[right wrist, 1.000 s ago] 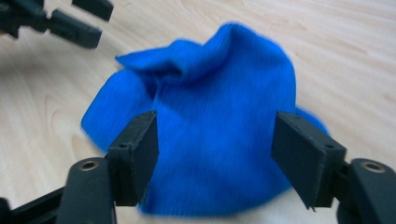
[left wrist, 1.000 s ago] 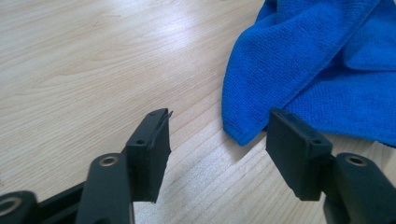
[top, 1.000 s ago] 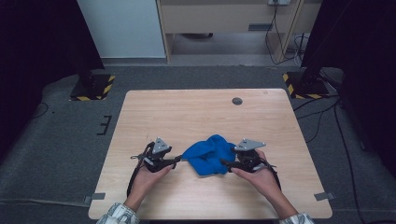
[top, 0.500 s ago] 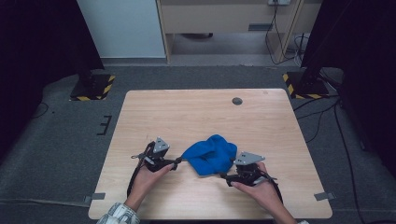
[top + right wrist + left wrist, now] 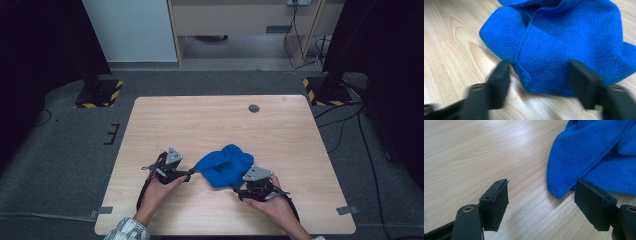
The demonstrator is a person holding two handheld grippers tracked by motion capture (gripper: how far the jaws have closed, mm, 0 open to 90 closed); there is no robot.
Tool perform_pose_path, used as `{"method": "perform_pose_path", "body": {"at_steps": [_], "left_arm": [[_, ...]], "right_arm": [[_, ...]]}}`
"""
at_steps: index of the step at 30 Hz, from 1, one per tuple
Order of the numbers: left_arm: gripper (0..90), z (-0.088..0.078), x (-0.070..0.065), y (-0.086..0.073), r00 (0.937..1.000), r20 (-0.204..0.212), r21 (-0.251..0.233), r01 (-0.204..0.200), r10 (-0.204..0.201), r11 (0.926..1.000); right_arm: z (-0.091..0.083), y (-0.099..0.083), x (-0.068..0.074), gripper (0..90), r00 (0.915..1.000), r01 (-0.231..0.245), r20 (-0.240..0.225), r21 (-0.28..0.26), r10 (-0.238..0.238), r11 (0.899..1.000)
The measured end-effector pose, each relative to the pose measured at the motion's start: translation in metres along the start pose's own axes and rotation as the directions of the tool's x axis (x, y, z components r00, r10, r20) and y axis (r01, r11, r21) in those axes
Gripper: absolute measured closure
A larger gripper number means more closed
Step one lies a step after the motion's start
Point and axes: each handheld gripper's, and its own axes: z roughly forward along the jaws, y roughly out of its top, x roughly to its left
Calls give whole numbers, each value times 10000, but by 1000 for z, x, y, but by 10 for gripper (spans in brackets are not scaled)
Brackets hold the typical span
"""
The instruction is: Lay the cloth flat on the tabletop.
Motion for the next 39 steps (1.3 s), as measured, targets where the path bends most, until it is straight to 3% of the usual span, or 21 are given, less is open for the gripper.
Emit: {"method": "perform_pose_path", "body": {"at_steps": [4,6,11,15,19,24,31,34,39], "left_arm": [[261,1,-1,1,9999,46,12,-104,104,9999],[261,2,-1,1,9999,63,34,-130,129,9999],[264,1,-3,1,9998,112,-8,-177,177,9998],[264,2,-4,1,9996,125,73,-236,235,9997],[264,2,-4,1,9995,96,16,-287,286,9996],[247,1,-3,1,9996,55,-41,-284,284,9996],[120,0,-2,1,9997,219,-99,-88,90,9999],[112,1,-3,1,9999,145,-54,-70,70,10000],[131,2,-4,1,9998,164,-76,-77,79,9999]], "right_arm": [[-2,1,-4,709,10000,-16,-66,56,16,10000],[-5,0,-7,801,9999,-50,-118,20,50,10000],[-11,2,-16,900,9988,-425,-262,-259,419,9988],[-17,4,-23,900,9975,-666,-251,-507,654,9965],[-16,2,-19,810,9979,-572,-329,-475,557,9972],[-13,3,-10,485,9987,-434,-265,-361,425,9984],[-6,2,-5,201,9995,-326,-53,-155,325,9993],[-3,2,-2,201,9998,-191,32,-87,191,9998],[3,2,2,375,9998,199,100,61,-200,9998]]}}
